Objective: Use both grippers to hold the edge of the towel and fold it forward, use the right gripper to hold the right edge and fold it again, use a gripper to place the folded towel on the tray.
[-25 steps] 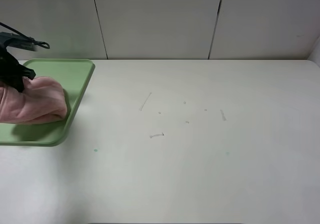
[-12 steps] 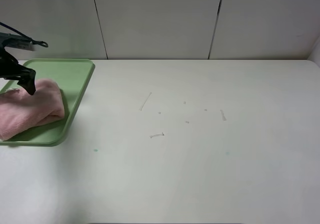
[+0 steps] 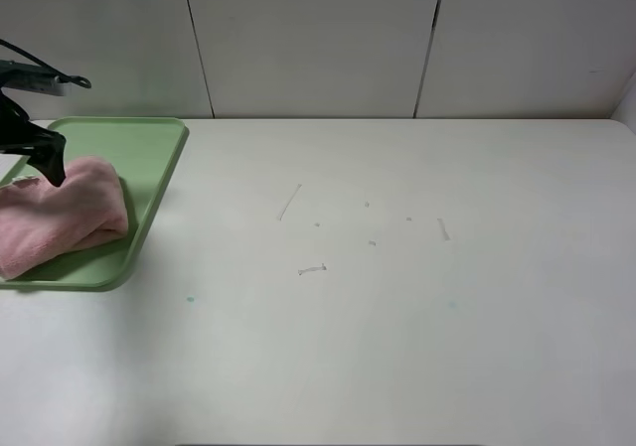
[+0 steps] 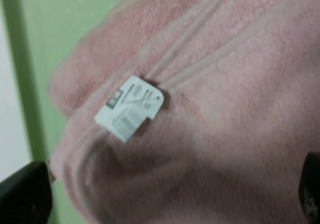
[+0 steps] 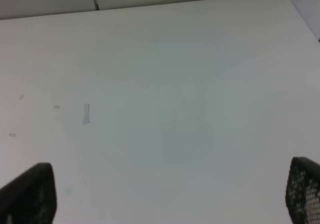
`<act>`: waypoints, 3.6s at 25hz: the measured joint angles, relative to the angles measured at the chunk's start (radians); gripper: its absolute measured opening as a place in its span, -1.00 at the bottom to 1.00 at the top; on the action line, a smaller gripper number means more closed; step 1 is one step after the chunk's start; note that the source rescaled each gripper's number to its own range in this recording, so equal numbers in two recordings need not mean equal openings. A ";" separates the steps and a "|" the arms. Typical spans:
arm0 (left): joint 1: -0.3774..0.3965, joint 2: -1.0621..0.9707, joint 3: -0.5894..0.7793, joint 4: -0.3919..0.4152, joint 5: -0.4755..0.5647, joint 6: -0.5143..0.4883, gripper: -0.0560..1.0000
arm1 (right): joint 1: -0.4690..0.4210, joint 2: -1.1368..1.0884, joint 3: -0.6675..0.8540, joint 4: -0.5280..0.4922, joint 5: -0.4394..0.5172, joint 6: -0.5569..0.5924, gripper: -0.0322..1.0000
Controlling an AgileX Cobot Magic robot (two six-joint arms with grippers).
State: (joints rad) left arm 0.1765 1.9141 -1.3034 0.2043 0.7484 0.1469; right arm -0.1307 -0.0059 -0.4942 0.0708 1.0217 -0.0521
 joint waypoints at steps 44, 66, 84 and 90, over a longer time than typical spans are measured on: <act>-0.132 -1.206 0.772 -0.204 0.223 -0.001 1.00 | 0.000 0.000 0.000 0.000 0.000 0.000 1.00; -0.372 -1.846 0.808 -0.273 0.306 0.008 1.00 | 0.000 0.000 0.000 0.000 0.000 0.000 1.00; -0.372 -1.920 0.814 -0.279 0.316 -0.018 1.00 | 0.000 0.000 0.000 0.000 0.000 0.000 1.00; -0.372 -1.920 0.814 -0.279 0.316 -0.069 1.00 | 0.000 0.000 0.000 0.000 0.000 0.000 1.00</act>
State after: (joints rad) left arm -0.1957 -0.0062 -0.4893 -0.0750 1.0645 0.0777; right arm -0.1307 -0.0059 -0.4942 0.0708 1.0217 -0.0521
